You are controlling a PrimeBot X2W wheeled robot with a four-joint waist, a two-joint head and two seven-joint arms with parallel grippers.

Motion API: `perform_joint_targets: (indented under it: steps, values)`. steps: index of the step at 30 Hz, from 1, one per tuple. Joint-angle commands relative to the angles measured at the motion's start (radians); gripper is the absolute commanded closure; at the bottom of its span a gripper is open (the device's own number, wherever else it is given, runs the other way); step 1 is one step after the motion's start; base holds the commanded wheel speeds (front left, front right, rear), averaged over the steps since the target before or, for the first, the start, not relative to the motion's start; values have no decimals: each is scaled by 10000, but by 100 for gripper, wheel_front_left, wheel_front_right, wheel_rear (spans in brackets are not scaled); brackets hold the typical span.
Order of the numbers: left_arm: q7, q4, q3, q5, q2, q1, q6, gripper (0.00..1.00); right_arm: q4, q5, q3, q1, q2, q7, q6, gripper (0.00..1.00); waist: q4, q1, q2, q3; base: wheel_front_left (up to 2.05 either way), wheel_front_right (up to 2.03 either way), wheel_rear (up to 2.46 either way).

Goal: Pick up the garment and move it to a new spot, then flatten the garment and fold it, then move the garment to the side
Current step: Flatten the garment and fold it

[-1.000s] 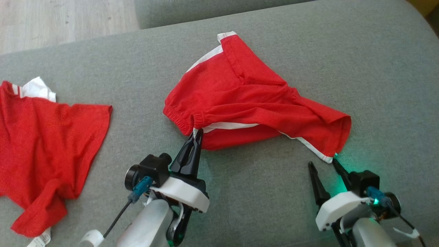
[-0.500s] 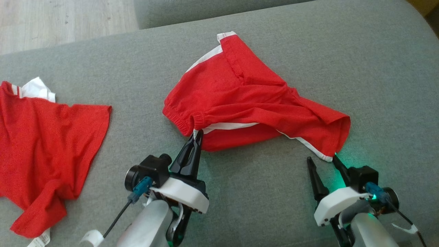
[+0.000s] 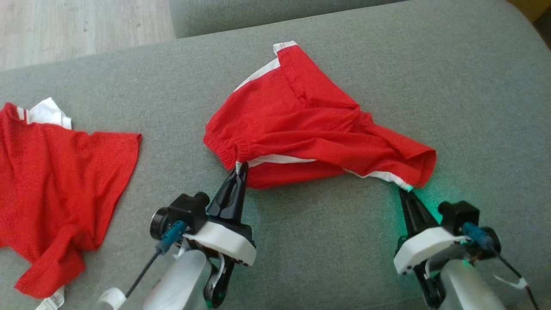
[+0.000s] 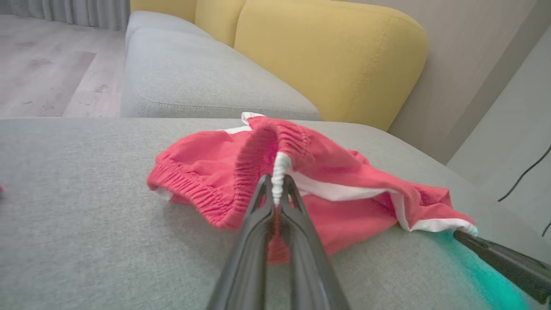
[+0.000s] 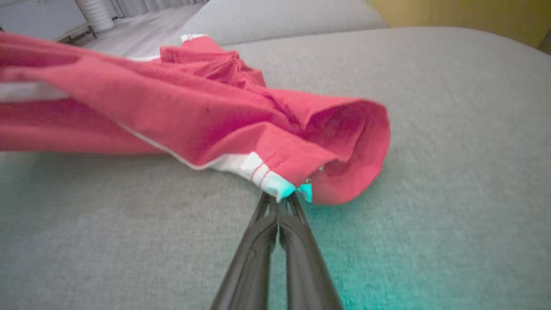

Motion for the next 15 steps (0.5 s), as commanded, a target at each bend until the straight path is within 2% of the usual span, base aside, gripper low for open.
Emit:
perform_joint_targets:
  steps: [1,9,15]
  values:
    - [-66,-265,416,95,32,-208,-62,100,-456,78,226,-377,-85,-173,37,100,-5,-1,0,-58,0,0,0]
    - [-66,-358,910,375,358,-193,-237,100,-2030,782,549,-386,-479,-200,37,100,-38,-1,0,-389,0,0,0]
    - [-62,-461,1056,566,1055,-769,-452,100,-3533,1593,862,-922,-1198,256,37,100,-30,-1,0,-673,0,0,0]
